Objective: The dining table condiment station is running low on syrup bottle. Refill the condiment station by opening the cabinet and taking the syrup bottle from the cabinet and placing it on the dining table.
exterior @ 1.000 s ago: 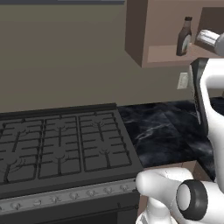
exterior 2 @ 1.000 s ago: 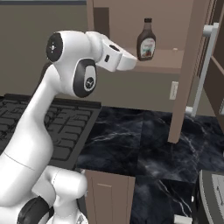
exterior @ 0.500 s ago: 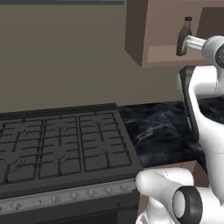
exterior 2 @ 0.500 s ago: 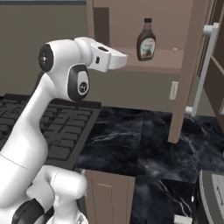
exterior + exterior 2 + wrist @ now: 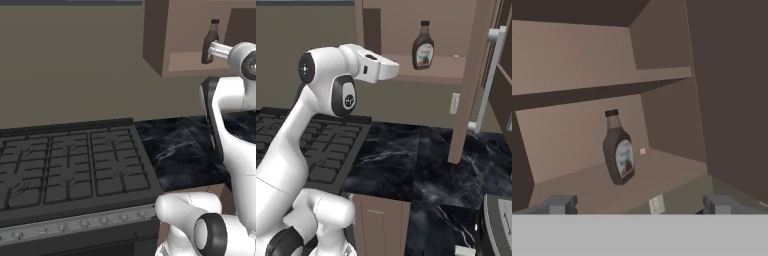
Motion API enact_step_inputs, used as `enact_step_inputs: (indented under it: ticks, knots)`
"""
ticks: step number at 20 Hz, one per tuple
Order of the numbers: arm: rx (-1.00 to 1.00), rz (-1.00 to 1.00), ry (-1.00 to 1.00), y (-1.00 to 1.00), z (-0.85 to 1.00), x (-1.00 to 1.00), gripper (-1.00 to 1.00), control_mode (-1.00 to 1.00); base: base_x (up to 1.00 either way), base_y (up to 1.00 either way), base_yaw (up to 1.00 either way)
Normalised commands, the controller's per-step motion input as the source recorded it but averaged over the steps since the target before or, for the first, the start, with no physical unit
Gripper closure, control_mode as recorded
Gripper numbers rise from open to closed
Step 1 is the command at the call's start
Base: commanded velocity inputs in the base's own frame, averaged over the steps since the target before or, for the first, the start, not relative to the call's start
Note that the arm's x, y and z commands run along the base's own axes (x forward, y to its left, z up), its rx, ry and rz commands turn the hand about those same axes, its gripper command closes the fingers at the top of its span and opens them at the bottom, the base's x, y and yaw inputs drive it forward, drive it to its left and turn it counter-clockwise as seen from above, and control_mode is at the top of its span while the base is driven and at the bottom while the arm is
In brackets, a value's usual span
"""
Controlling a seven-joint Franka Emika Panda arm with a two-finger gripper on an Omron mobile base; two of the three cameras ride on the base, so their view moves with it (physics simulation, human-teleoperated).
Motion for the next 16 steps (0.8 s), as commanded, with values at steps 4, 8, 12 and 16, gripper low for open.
enact_step_inputs:
  ticks: [4,8,12,16]
  knots:
    - [0.0,0.0,0.0,0.0,0.0,0.28,-1.0,-1.0,0.0,0.0,0.0]
    - [0.0,0.0,0.0,0.05,0.0,0.46,-1.0,-1.0,0.0,0.0,0.0]
    - [0.0,0.0,0.0,0.11,0.0,0.54,-1.0,-1.0,0.0,0.0,0.0]
    - [0.0,0.0,0.0,0.13,0.0,0.64,-1.0,-1.0,0.0,0.0,0.0]
